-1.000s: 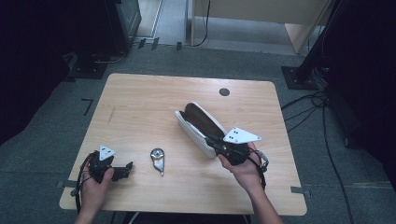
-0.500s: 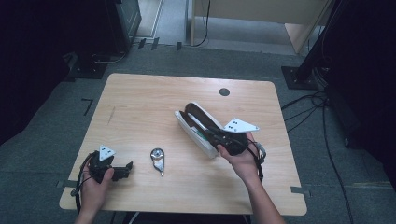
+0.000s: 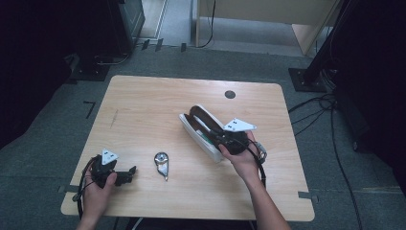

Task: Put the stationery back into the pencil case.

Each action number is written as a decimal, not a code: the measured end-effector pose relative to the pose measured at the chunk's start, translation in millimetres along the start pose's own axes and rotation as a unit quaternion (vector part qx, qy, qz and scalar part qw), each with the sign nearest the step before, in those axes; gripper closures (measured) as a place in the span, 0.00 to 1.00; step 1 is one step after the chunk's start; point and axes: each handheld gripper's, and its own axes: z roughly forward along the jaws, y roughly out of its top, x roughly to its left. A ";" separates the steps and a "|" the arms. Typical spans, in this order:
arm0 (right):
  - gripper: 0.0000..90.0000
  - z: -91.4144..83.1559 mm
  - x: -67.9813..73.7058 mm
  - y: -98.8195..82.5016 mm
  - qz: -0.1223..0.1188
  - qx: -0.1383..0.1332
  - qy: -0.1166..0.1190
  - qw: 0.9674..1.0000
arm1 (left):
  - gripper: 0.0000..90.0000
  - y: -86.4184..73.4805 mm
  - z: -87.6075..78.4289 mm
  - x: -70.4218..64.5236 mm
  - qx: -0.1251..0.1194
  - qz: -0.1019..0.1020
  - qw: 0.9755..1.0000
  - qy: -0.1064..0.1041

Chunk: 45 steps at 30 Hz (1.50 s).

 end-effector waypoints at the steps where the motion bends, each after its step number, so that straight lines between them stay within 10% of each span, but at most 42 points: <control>1: 0.89 1.6 -0.1 -0.4 -0.001 0.002 -0.002 1.000 | 0.00 0.0 0.0 0.0 0.000 0.000 1.000 0.000; 45: 0.88 41.4 -5.1 -13.3 0.001 0.146 -0.008 0.989 | 0.00 0.0 0.0 0.0 0.000 0.000 1.000 0.000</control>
